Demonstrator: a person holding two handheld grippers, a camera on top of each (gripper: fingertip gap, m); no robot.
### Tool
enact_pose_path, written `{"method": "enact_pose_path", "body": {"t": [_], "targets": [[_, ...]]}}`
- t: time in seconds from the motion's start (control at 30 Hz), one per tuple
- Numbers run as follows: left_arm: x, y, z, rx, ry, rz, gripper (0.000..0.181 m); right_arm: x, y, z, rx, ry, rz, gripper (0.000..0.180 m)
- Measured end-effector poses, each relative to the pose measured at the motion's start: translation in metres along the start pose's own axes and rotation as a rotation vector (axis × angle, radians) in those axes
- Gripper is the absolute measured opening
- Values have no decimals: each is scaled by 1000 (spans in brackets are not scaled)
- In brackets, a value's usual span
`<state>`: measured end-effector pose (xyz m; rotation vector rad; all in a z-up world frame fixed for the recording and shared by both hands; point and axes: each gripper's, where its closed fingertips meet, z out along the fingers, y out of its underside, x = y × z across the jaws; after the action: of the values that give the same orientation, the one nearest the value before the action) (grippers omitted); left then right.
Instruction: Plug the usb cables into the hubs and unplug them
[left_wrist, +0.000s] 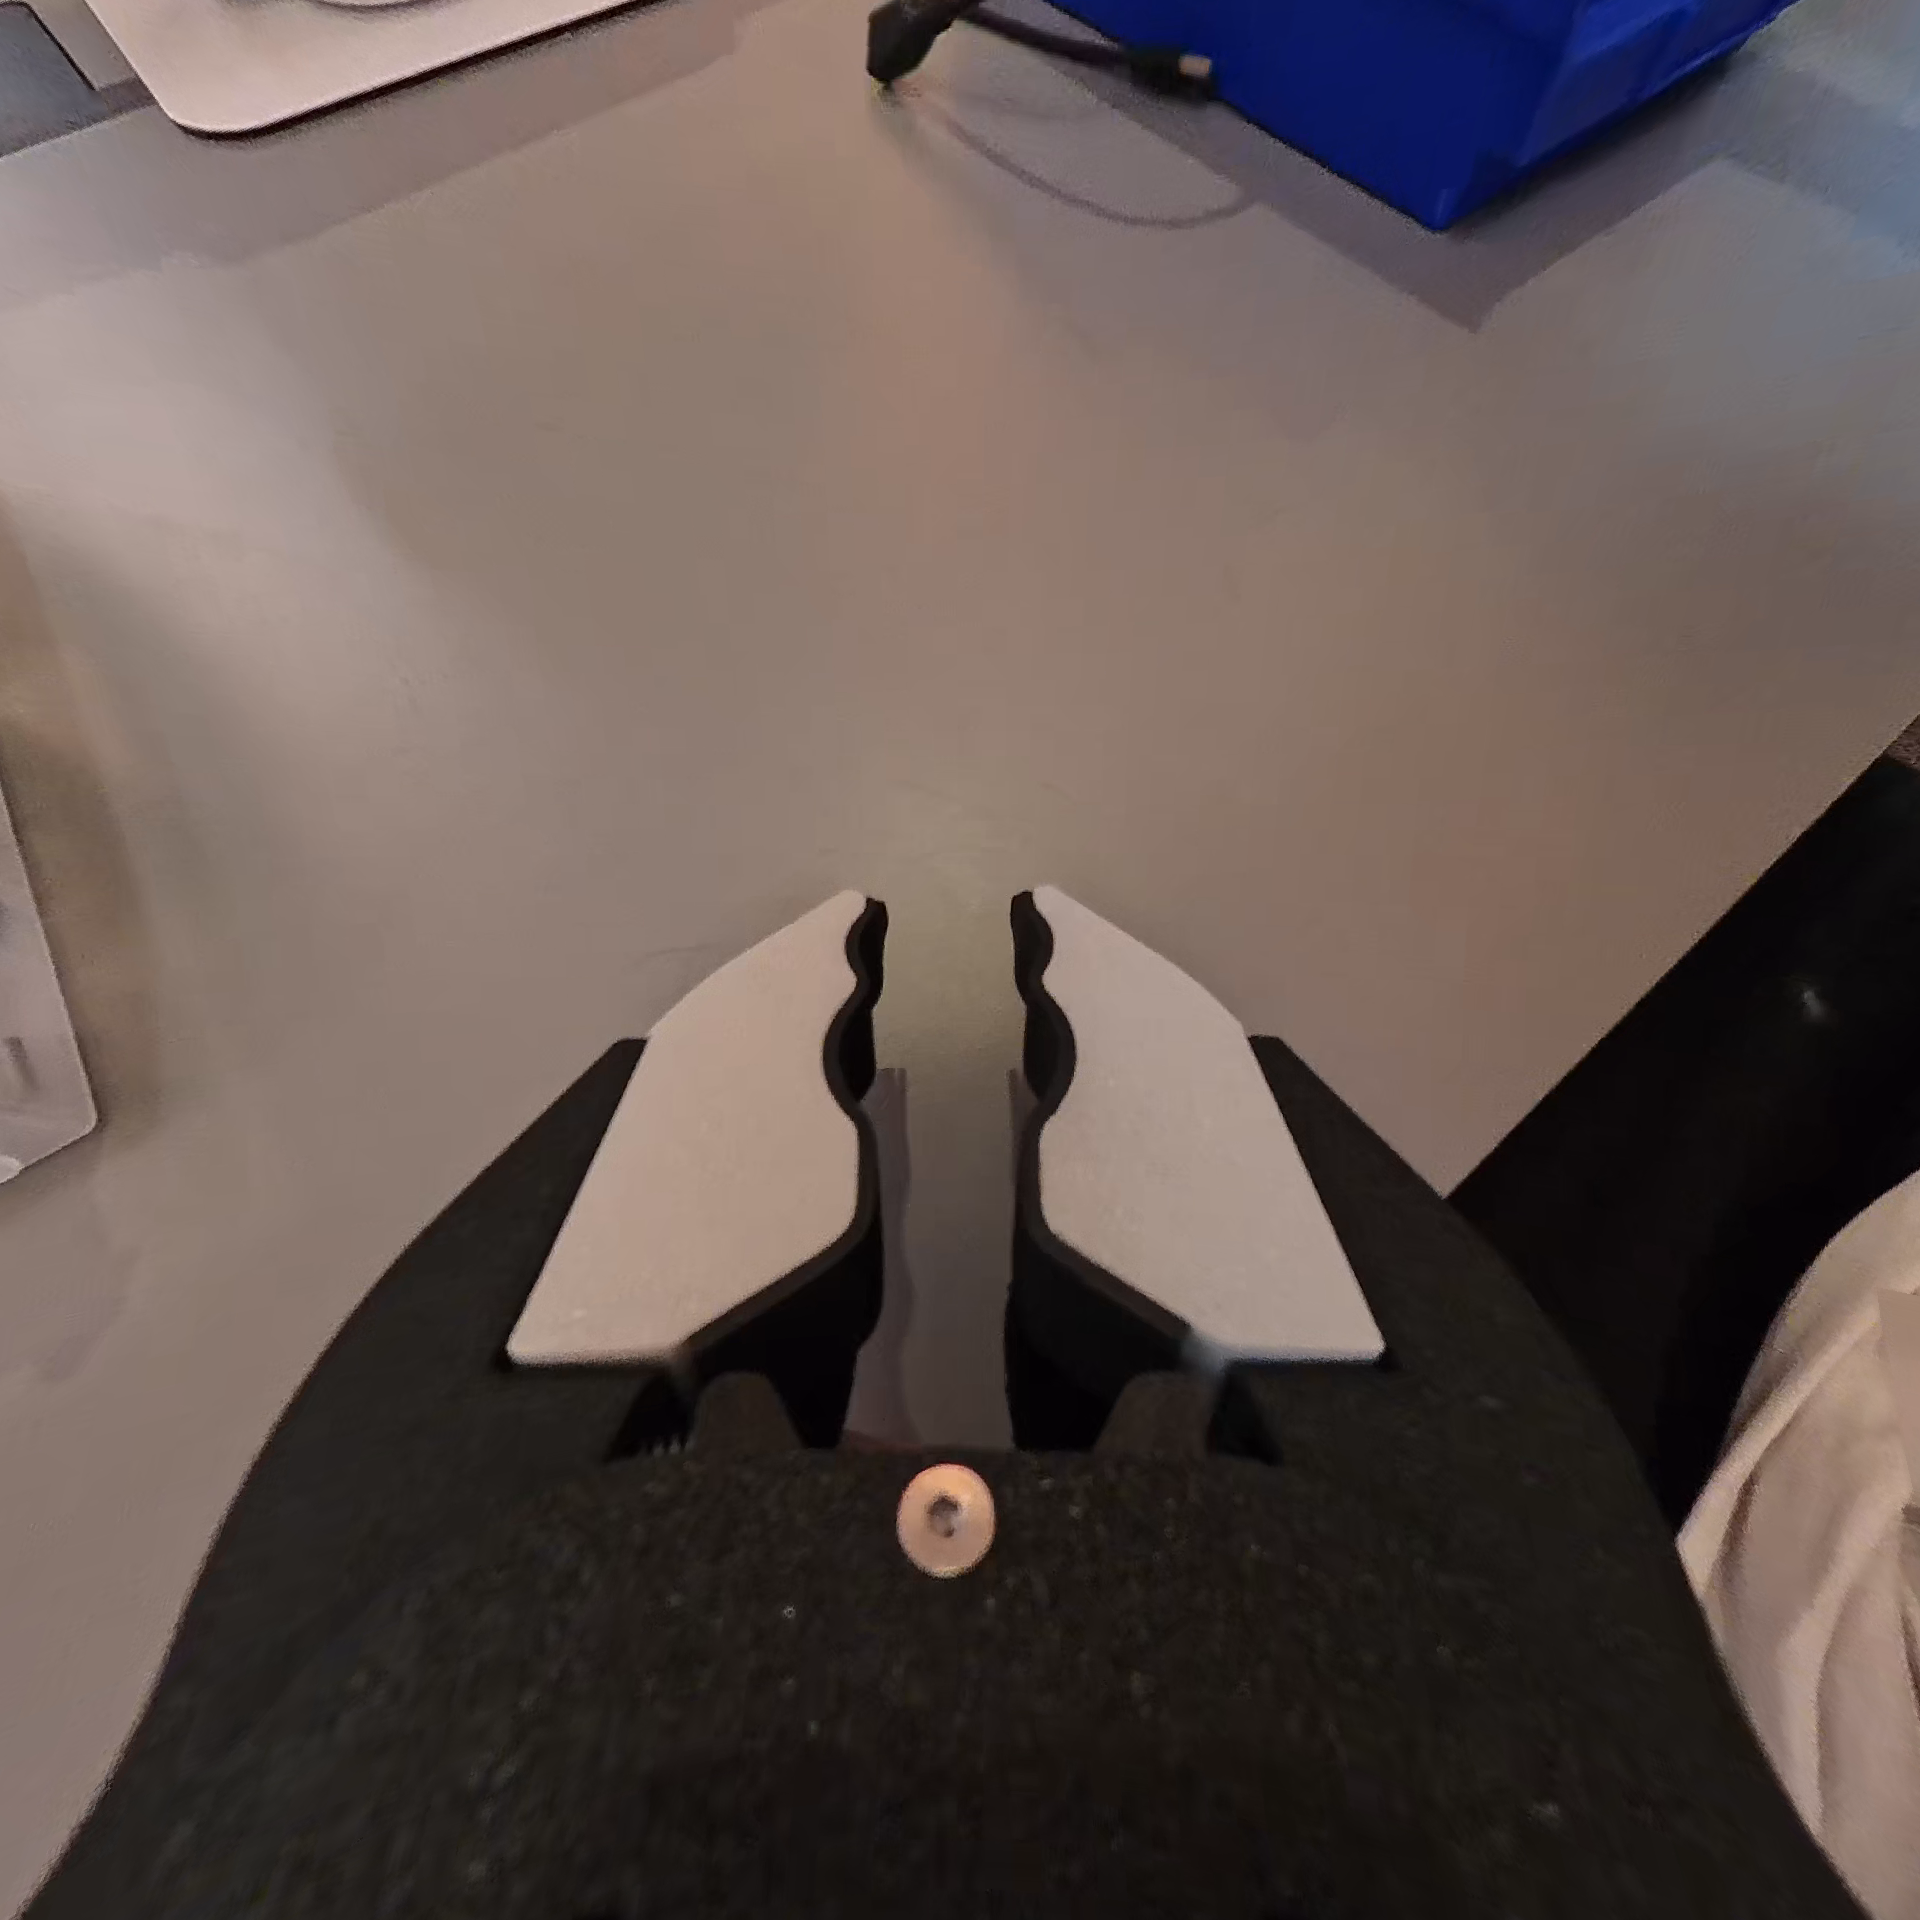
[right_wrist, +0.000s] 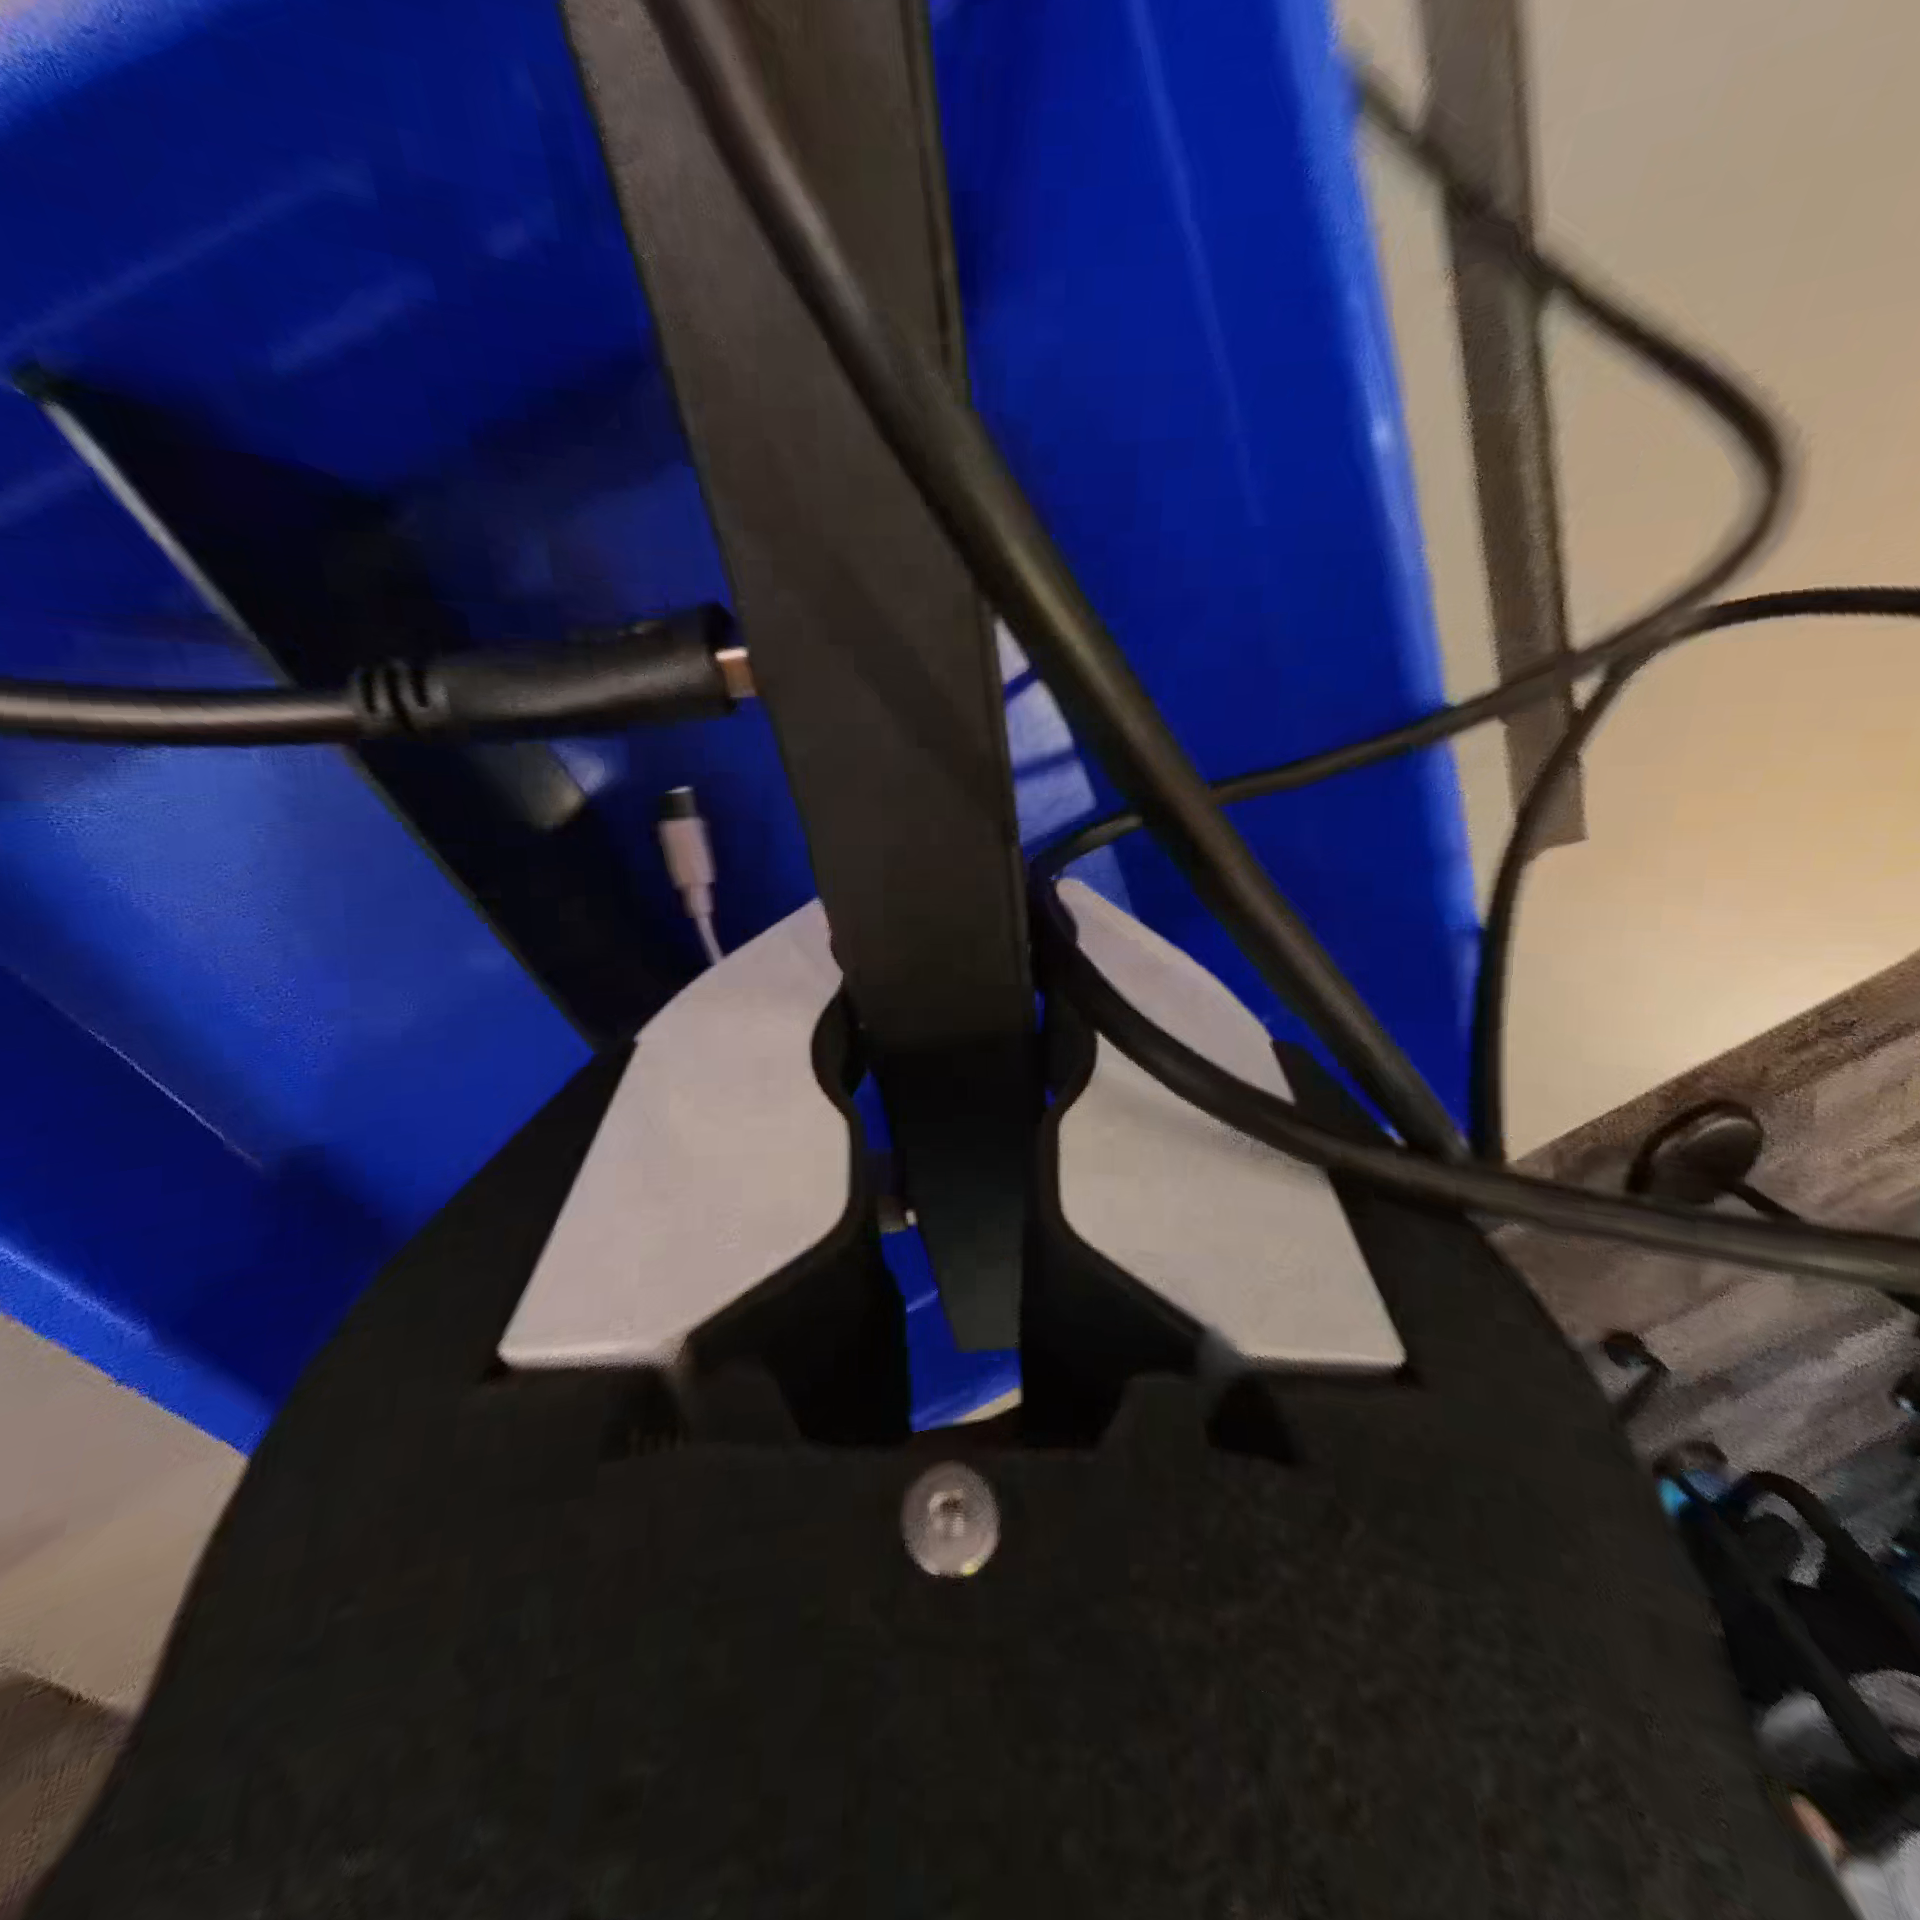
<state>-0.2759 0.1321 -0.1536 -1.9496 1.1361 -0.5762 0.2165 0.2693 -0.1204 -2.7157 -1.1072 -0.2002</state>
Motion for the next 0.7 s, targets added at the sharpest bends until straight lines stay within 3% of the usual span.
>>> {"method": "enact_pose_path", "body": {"t": [0.1,0.2,0.33,0.37,0.43,0.6,0.7], "targets": [[0,2,1,-8,1,1,23,-10,10,32,-122,-57,-43,30],[0,5,2,-25,4,2,23,-19,8,60,-93,-97,-37,30],[-2,9,3,-41,7,-2,23,-16,5,59,-71,-54,-78,33],[-2,10,3,-42,11,-5,23,-17,4,54,-55,-45,-97,45],[-3,12,4,-51,16,-16,23,-18,4,37,-33,-44,-108,51],[-3,11,3,-50,42,-60,23,-14,4,-32,59,-26,-51,52],[-2,12,6,-62,61,-76,23,3,-18,-68,167,65,-4,51]]}}
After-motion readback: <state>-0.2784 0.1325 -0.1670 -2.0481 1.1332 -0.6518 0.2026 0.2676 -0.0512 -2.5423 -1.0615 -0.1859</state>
